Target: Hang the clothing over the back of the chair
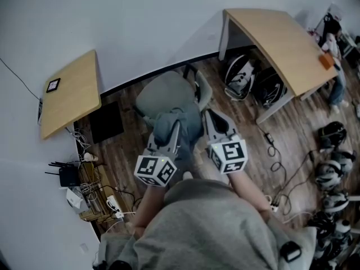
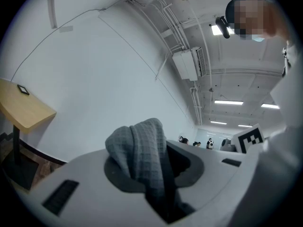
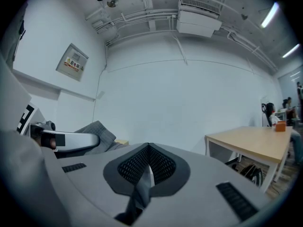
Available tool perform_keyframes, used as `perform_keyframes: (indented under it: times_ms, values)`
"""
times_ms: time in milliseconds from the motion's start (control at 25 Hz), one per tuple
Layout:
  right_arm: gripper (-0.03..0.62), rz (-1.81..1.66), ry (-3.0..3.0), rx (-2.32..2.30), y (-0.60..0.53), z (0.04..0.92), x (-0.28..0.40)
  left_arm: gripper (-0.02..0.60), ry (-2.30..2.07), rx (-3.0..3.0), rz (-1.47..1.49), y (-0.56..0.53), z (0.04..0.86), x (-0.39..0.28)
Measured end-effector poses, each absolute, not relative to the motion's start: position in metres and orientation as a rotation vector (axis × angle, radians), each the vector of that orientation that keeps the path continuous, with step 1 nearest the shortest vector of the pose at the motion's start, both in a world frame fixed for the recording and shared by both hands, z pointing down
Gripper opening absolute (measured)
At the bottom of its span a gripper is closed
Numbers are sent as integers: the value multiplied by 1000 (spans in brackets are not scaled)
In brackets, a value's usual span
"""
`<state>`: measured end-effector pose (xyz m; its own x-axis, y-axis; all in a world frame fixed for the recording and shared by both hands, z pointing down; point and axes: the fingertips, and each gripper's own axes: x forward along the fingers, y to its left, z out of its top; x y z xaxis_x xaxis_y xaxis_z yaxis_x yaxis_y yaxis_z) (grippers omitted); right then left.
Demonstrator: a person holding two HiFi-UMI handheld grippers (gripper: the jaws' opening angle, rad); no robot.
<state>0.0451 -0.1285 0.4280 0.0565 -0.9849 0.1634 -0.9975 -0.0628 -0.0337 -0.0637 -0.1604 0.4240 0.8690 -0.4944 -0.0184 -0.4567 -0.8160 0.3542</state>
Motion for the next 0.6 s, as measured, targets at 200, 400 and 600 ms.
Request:
perform_keyframes:
  times_ms: [200,400,600]
  values:
    - [-2,230,-2055,2255,-143,436,51,94,-680,2710,-151,-177,426,-59]
    - [-2,229,-2049,2277,-157,436,51,94,-668,2716,-149,-190,425,-56]
    - [-2,253,-2059,2239,-164,443,53,94,-685,2705,-150,-199,428,-50]
